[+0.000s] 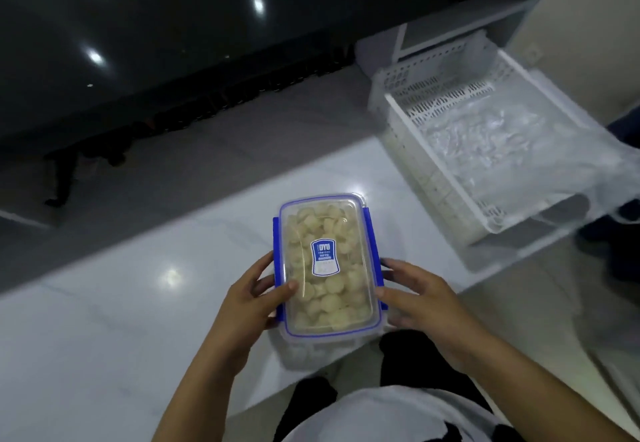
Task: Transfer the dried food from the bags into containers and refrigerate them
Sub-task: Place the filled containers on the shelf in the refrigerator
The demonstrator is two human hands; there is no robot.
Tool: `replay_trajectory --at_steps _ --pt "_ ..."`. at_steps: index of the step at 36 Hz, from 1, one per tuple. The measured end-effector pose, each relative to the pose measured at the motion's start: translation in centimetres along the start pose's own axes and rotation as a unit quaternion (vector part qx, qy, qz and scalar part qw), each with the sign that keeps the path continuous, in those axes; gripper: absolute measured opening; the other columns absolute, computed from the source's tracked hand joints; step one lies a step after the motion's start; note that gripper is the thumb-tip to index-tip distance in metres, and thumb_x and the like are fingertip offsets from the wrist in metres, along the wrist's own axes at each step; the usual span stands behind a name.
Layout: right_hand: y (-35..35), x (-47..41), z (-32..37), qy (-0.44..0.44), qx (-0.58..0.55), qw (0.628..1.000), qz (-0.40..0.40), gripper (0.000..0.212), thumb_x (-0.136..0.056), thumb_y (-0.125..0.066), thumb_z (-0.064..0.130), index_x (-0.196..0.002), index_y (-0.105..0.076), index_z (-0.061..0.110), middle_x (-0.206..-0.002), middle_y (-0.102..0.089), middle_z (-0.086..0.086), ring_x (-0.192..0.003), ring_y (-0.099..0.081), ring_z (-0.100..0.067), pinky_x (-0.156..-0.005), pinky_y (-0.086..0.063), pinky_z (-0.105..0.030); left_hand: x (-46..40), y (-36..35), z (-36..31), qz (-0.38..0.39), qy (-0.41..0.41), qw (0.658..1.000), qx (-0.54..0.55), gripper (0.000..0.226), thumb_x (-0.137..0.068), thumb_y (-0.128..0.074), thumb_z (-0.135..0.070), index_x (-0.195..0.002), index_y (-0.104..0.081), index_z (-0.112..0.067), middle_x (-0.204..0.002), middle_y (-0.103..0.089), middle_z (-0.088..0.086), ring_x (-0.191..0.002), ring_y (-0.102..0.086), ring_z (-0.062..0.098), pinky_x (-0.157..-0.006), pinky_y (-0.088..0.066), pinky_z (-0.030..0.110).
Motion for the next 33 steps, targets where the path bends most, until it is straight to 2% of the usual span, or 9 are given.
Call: replay_trajectory --at_steps 2,5,9,13,17,20,25,28,33 --pt "-1.5 1.2 -1.2 -0.016 -0.057 0.998 -0.006 0.048 -0.083 -0.077 0.019 -0.126 -0.062 0.034 -0.117 -0.073 0.005 -0.102 -0.072 -0.017 -0.086 -0.06 -0.045 -0.2 0.4 0.5 0.021 -0.004 1.0 0.006 0.058 -0.077 -0.08 -0.037 -0.131 -0.058 -0.038 -0.116 -0.074 -0.006 -0.101 -0.074 0.017 -0.071 -0.063 0.038" --pt "-2.9 2.4 -2.3 -0.03 -0.124 0.99 -0.052 0.031 -0.089 -0.071 0.013 -0.119 -0.067 0.022 -0.112 -0.075 0.001 -0.1 -0.073 -0.022 -0.088 -0.058 -0.047 -0.2 0.5 0.9 0.062 -0.006 0.998 0.003 0.068 -0.068 -0.081 -0.043 -0.131 -0.059 -0.033 -0.12 -0.072 -0.008 -0.105 -0.072 0.017 -0.082 -0.062 0.046" --pt "-2.4 4.8 -4.3 -0.038 -0.166 0.977 -0.13 0.026 -0.089 -0.069 0.007 -0.113 -0.068 0.016 -0.109 -0.075 -0.005 -0.101 -0.072 -0.027 -0.09 -0.055 -0.05 0.5 -1.2 1.3 0.127 -0.026 0.991 -0.021 0.066 -0.07 -0.079 -0.043 -0.133 -0.058 -0.038 -0.121 -0.07 -0.015 -0.106 -0.071 0.012 -0.077 -0.063 0.04" --pt "0.6 9.4 -7.3 -0.033 -0.203 0.965 -0.165 0.031 -0.084 -0.074 0.007 -0.111 -0.068 0.02 -0.104 -0.077 -0.001 -0.093 -0.075 -0.022 -0.074 -0.061 -0.038 2.2 -5.2 1.9 0.217 -0.03 0.975 -0.038 0.057 -0.077 -0.078 -0.035 -0.13 -0.059 -0.046 -0.125 -0.068 -0.015 -0.11 -0.07 0.014 -0.075 -0.063 0.041" --pt "4.5 15.2 -10.4 -0.002 -0.256 0.946 -0.201 0.044 -0.068 -0.083 0.024 -0.11 -0.071 0.024 -0.112 -0.074 -0.006 -0.1 -0.073 -0.027 -0.075 -0.06 -0.04 4.4 -10.9 2.7 0.312 -0.016 0.948 -0.062 0.058 -0.083 -0.08 -0.027 -0.133 -0.058 -0.046 -0.131 -0.066 -0.011 -0.114 -0.068 0.02 -0.079 -0.062 0.042" --pt "7.7 19.1 -12.7 0.019 -0.286 0.929 -0.236 0.04 -0.077 -0.08 0.021 -0.115 -0.071 0.027 -0.117 -0.073 -0.007 -0.106 -0.071 -0.028 -0.089 -0.058 -0.049 5.8 -16.1 3.1 0.371 -0.022 0.924 -0.085 0.062 -0.082 -0.083 -0.026 -0.135 -0.058 -0.045 -0.134 -0.065 -0.007 -0.118 -0.067 0.025 -0.086 -0.06 0.048" --pt "13.9 24.3 -16.1 0.059 -0.323 0.89 -0.316 0.051 -0.078 -0.077 0.021 -0.127 -0.064 0.028 -0.118 -0.072 -0.006 -0.107 -0.07 -0.027 -0.089 -0.058 -0.051 8.0 -25.8 4.6 0.45 -0.026 0.881 -0.145 0.078 -0.072 -0.09 -0.038 -0.138 -0.051 -0.051 -0.136 -0.063 -0.008 -0.119 -0.066 0.024 -0.085 -0.059 0.05" --pt "18.3 27.6 -18.4 0.091 -0.338 0.866 -0.357 0.052 -0.081 -0.075 0.019 -0.131 -0.062 0.029 -0.12 -0.071 -0.004 -0.107 -0.07 -0.025 -0.082 -0.059 -0.043 9.6 -32.2 5.9 0.473 -0.031 0.863 -0.172 0.083 -0.069 -0.092 -0.036 -0.138 -0.049 -0.053 -0.138 -0.061 -0.011 -0.119 -0.066 0.024 -0.081 -0.059 0.047" --pt "24.9 33.6 -23.2 0.137 -0.377 0.824 -0.4 0.061 -0.068 -0.08 0.027 -0.127 -0.065 0.036 -0.118 -0.072 0.002 -0.104 -0.071 -0.022 -0.073 -0.058 -0.03 13.7 -42.4 8.7 0.526 -0.026 0.822 -0.216 0.087 -0.071 -0.091 -0.031 -0.143 -0.046 -0.049 -0.142 -0.058 -0.01 -0.12 -0.065 0.026 -0.083 -0.058 0.045"
Point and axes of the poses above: each hand's wrist, its own x-axis away from the middle knuckle, its own y-axis out of the back of the hand, z = x × y, the point moved 2 cm from there along -x, towards the middle knuckle
